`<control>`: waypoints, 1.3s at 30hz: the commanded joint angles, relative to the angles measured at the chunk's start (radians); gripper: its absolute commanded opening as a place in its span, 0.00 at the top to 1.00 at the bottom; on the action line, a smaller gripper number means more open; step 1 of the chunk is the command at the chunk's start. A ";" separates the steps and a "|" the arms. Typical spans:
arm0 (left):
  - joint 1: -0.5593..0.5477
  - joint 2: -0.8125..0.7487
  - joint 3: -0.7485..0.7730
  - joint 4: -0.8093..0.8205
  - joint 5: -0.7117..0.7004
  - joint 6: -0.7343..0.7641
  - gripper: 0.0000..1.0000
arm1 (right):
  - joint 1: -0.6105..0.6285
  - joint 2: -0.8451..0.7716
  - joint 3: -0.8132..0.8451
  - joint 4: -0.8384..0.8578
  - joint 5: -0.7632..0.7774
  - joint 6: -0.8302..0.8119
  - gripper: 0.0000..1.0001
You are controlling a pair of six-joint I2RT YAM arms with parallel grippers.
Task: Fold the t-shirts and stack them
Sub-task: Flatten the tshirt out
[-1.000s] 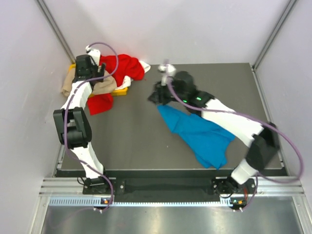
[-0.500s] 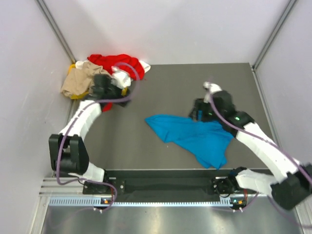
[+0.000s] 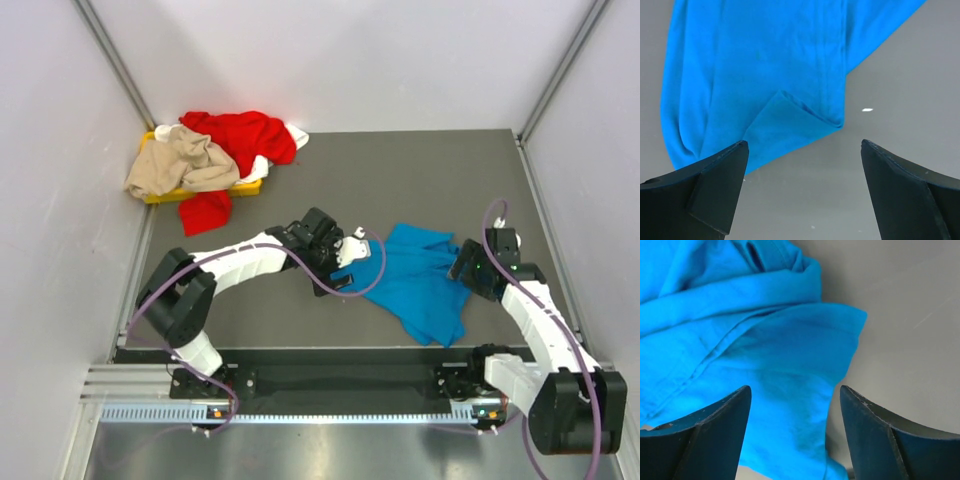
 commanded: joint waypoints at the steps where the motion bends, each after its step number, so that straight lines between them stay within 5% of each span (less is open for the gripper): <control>1: 0.011 0.030 -0.007 0.031 -0.019 0.128 0.01 | -0.052 0.021 -0.037 0.083 0.012 0.030 0.28; 8: 0.008 0.099 -0.026 0.066 0.000 0.151 0.06 | -0.086 0.050 -0.071 0.207 0.029 0.004 0.53; 11: 0.007 0.108 -0.036 0.131 0.012 0.106 0.25 | -0.084 0.084 -0.052 0.267 -0.011 -0.033 0.86; 12: 0.008 0.107 -0.035 0.134 0.017 0.090 0.37 | -0.086 0.092 -0.045 0.278 -0.018 -0.045 0.98; 14: 0.008 0.099 -0.027 0.129 0.011 0.064 0.50 | -0.086 0.093 -0.021 0.286 -0.024 -0.059 1.00; 15: 0.008 0.099 -0.018 0.125 0.008 0.051 0.80 | -0.086 0.087 -0.007 0.275 -0.024 -0.074 1.00; 16: 0.010 0.098 -0.004 0.128 -0.009 0.034 1.00 | -0.086 0.081 0.026 0.264 -0.024 -0.081 1.00; 20: 0.039 0.047 0.077 0.123 -0.136 -0.120 1.00 | -0.084 0.027 0.164 0.197 -0.043 -0.125 1.00; 26: 0.290 -0.111 0.403 -0.120 -0.134 -0.295 1.00 | -0.076 -0.036 0.569 0.008 -0.144 -0.254 1.00; 34: 0.419 -0.339 0.692 -0.366 -0.155 -0.296 1.00 | -0.075 -0.088 1.060 -0.141 -0.325 -0.297 1.00; 39: 0.427 -0.403 0.876 -0.476 -0.352 -0.285 1.00 | -0.075 -0.096 1.199 -0.167 -0.467 -0.253 1.00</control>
